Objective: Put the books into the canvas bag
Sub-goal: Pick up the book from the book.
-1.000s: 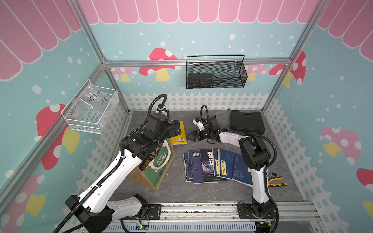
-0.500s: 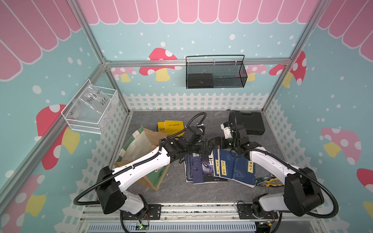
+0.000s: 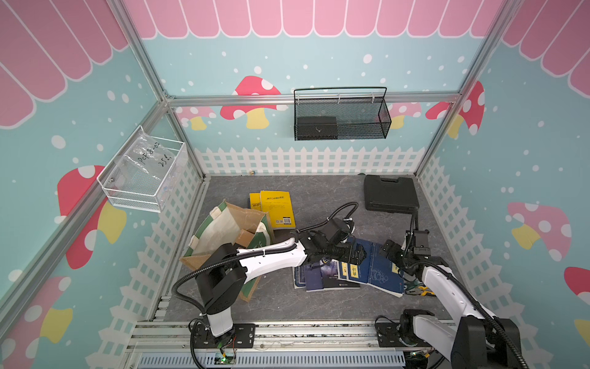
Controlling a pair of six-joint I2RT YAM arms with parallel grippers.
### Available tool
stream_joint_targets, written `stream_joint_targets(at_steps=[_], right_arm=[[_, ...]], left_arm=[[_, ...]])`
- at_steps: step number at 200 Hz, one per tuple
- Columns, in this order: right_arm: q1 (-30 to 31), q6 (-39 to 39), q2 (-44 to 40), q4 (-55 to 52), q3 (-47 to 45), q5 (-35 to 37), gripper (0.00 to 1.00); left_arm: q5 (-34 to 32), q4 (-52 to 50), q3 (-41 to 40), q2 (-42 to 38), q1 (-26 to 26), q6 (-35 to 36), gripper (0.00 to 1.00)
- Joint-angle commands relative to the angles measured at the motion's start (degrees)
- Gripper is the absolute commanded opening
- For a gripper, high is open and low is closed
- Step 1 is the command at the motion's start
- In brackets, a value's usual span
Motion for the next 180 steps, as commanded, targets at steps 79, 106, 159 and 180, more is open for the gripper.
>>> stream_joint_targets(at_steps=[79, 106, 159, 180], right_arm=[[-7.55, -5.01, 2.11, 9.50, -5.61, -16.35, 1.00], [-6.67, -5.53, 0.84, 12.80, -7.44, -25.10, 1.00], [-2.06, -7.24, 0.96, 15.77, -7.26, -33.20, 1.00], [1.76, -6.07, 1.38, 17.47, -6.84, -34.30, 0.99]], left_arm=[[10.77, 0.58, 10.19, 9.68, -0.75, 0.03, 0.99], [8.54, -0.38, 8.25, 9.27, 0.18, -1.95, 0.99], [8.36, 0.57, -0.69, 4.10, 2.76, -2.94, 0.99], [9.29, -0.59, -1.37, 4.16, 3.01, -2.76, 0.99]])
